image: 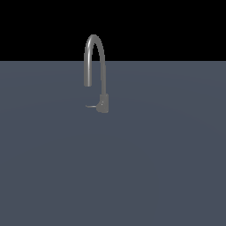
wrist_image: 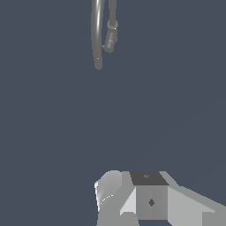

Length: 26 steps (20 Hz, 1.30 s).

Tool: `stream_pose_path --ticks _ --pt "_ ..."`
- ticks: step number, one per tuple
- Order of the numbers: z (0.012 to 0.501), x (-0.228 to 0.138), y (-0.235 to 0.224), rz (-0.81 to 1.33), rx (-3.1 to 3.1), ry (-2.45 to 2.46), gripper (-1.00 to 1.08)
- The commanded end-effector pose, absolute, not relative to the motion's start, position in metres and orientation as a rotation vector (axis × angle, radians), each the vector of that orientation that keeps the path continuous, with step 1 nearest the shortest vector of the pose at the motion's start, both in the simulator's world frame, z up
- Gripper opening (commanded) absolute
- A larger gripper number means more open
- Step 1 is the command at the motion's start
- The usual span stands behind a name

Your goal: Turn on the faucet by rotating a designated handle.

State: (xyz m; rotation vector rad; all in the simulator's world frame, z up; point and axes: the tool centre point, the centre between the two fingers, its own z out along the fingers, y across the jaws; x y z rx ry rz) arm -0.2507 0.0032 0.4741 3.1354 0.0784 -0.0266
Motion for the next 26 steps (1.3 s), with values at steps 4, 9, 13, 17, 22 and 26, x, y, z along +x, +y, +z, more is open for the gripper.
stream_pose_path --ticks 4,9,13,17,22,26 --pt "0.473 -0.249 0.004 -0.028 3.127 0.091 -1.00" --pt "0.468 -0.238 0.007 -0.033 3.076 0.167 -1.00" --pt "0.460 -0.224 0.011 -0.041 3.001 0.269 -1.00" --pt "0.448 -0.205 0.018 -0.050 2.896 0.399 -1.00" --pt "0.429 -0.178 0.029 -0.063 2.728 0.581 -1.00" --pt "0.413 -0.158 0.039 -0.071 2.587 0.714 -1.00"
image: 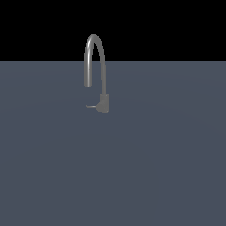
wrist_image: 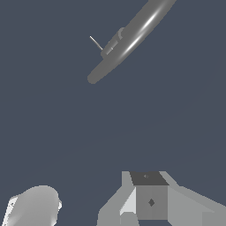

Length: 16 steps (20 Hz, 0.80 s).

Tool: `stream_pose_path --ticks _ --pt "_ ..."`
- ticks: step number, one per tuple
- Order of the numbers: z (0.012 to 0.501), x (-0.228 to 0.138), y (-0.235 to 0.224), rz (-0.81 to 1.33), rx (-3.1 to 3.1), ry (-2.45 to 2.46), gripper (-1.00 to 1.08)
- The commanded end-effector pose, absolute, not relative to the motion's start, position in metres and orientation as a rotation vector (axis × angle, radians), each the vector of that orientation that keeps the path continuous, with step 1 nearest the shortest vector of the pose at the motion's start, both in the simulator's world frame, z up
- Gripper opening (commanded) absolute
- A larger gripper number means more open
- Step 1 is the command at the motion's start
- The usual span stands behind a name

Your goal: Turn on the faucet by rotating a designated handle.

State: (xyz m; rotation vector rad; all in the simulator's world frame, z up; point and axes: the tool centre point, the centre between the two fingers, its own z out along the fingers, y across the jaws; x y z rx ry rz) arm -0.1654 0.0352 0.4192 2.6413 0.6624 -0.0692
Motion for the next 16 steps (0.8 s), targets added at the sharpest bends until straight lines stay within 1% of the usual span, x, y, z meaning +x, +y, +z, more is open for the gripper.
stream_pose_path --ticks 1,16 --pt "0.409 -0.153 0.042 -0.073 2.553 0.744 -1.00" --pt "0.352 -0.101 0.073 -0.090 2.099 1.071 -1.00"
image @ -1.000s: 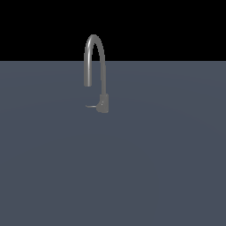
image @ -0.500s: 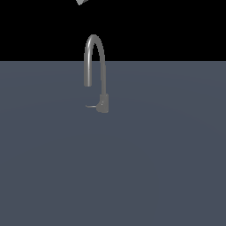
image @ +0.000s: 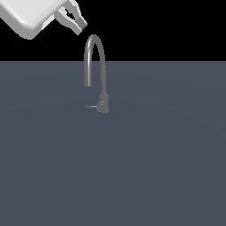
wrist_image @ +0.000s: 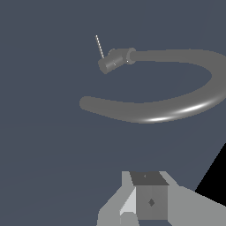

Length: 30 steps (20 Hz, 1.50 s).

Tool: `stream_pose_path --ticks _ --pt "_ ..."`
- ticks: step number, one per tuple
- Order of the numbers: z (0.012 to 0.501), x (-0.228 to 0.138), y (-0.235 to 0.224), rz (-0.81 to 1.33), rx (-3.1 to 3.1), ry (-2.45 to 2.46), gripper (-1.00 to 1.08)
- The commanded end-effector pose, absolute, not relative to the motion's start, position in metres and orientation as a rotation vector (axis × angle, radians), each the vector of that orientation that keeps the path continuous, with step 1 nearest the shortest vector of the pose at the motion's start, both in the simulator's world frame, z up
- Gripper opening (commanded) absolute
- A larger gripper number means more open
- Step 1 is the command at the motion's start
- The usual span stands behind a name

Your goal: Turn on the faucet by rotating a designated handle.

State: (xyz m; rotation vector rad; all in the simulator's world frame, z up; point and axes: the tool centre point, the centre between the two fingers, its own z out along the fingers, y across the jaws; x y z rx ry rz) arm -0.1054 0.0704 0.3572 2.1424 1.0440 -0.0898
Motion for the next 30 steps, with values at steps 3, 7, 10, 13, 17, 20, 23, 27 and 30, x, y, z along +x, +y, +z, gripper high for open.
stream_pose_path --ticks 3,7,10,13,17,20,23,27,30 --pt "0.341 -0.093 0.079 -0.091 2.019 1.118 -1.00" --pt "0.327 -0.084 0.085 -0.093 1.917 1.173 -1.00" --pt "0.316 -0.078 0.089 -0.094 1.842 1.210 -1.00" --pt "0.306 -0.071 0.093 -0.095 1.769 1.245 -1.00" --pt "0.293 -0.064 0.098 -0.095 1.673 1.287 -1.00" --pt "0.282 -0.058 0.101 -0.096 1.601 1.315 -1.00" --pt "0.272 -0.053 0.104 -0.096 1.529 1.342 -1.00" --pt "0.258 -0.046 0.107 -0.097 1.433 1.376 -1.00" --pt "0.247 -0.041 0.110 -0.097 1.360 1.399 -1.00"
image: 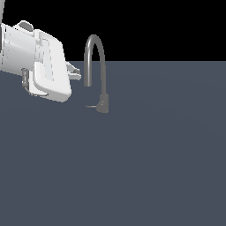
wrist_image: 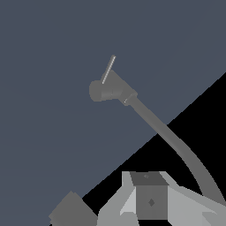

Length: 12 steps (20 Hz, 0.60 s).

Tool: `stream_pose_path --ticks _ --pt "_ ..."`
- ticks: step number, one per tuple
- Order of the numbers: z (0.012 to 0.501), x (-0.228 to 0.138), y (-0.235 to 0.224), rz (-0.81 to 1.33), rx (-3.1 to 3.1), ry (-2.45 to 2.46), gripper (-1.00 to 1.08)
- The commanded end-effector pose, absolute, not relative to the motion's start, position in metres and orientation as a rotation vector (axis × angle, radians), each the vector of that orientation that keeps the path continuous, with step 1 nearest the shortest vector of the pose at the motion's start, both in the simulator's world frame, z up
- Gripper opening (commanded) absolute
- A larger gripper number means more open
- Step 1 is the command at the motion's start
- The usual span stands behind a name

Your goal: Turn on the faucet by rotating a designated handle.

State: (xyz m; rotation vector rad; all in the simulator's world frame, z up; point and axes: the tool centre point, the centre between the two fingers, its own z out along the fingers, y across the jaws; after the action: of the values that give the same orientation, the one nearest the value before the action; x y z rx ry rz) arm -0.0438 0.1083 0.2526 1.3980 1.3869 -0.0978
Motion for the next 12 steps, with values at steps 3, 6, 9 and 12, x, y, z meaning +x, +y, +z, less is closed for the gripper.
stream_pose_path --ticks 3,6,9,12 --pt "0.236 -0.036 0.112 -0.097 1.287 1.420 -1.00" --pt "0.225 -0.031 0.113 -0.098 1.212 1.441 -1.00" --pt "0.214 -0.027 0.115 -0.099 1.137 1.459 -1.00" --pt "0.203 -0.022 0.116 -0.100 1.061 1.477 -1.00"
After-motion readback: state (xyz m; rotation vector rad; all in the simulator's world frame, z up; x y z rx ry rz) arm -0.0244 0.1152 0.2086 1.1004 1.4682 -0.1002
